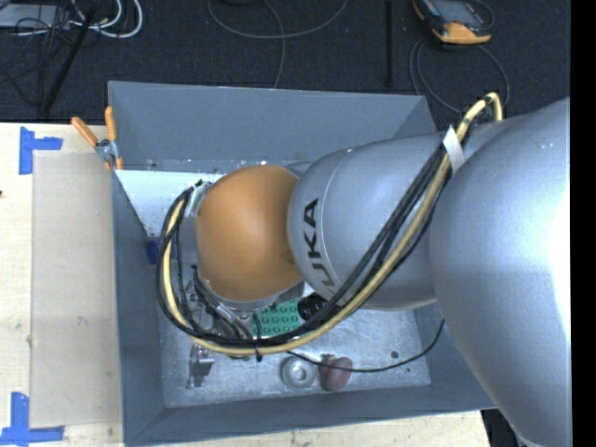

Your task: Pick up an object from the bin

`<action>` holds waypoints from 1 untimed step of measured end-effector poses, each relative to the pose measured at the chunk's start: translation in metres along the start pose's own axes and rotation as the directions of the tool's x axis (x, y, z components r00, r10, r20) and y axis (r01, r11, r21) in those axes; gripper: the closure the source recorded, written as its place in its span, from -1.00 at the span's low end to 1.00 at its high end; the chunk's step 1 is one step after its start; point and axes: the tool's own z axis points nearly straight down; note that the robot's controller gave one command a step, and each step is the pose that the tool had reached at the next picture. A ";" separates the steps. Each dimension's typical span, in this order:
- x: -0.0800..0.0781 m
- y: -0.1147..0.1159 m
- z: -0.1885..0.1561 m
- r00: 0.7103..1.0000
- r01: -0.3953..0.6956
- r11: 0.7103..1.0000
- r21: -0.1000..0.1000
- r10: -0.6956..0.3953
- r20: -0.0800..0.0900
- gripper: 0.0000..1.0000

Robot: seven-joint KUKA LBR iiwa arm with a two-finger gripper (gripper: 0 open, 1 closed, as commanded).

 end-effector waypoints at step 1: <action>0.014 -0.084 0.081 0.960 0.279 0.960 -0.002 -0.279 0.024 -1.00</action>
Offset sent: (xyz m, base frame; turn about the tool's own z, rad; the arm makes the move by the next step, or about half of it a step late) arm -0.0190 -0.0852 -0.0836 -0.2865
